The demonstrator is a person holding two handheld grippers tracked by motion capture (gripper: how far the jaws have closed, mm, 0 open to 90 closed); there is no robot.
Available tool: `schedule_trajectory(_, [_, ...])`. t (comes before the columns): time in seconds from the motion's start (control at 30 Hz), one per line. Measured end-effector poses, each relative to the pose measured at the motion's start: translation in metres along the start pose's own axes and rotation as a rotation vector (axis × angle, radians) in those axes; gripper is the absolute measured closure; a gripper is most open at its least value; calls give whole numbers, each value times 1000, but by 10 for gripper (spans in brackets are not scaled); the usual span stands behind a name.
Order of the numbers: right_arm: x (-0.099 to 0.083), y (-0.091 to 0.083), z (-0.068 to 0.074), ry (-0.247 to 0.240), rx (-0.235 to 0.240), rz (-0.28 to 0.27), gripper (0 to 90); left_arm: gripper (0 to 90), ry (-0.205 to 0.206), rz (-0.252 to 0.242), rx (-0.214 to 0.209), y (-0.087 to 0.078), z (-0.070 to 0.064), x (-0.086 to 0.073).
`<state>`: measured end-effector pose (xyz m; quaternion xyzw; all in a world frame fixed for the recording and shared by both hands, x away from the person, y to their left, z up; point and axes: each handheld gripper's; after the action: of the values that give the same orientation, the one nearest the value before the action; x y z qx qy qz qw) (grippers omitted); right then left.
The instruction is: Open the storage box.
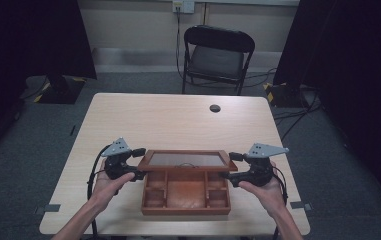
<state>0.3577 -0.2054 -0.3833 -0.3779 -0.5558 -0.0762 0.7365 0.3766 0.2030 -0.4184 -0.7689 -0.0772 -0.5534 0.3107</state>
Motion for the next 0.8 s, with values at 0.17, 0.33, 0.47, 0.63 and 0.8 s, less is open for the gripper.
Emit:
schedule_trajectory(0.17, [2,4,-2,2,5,-7,292,255,31,28,-5,2,3,6])
schedule_trajectory(0.33, [8,5,-6,16,25,-30,340,287,52,23,-6,2,6,11])
schedule_trajectory(0.47, [10,7,-9,24,35,-40,357,296,64,19,-11,6,6,15])
schedule_trajectory(0.63, [14,9,-12,29,28,-58,368,319,76,-3,-15,10,6,20])
schedule_trajectory(0.8, [16,10,-13,36,10,-90,376,354,18,-16,-42,11,10,21])
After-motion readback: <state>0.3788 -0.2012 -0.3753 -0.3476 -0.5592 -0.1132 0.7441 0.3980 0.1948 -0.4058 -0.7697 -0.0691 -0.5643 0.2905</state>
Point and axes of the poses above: each handheld gripper's, and its own axes: y roughly forward along the jaws, x roughly out of its top, z roughly to its left, and after that the axes turned 4 degrees about -x, right-handed
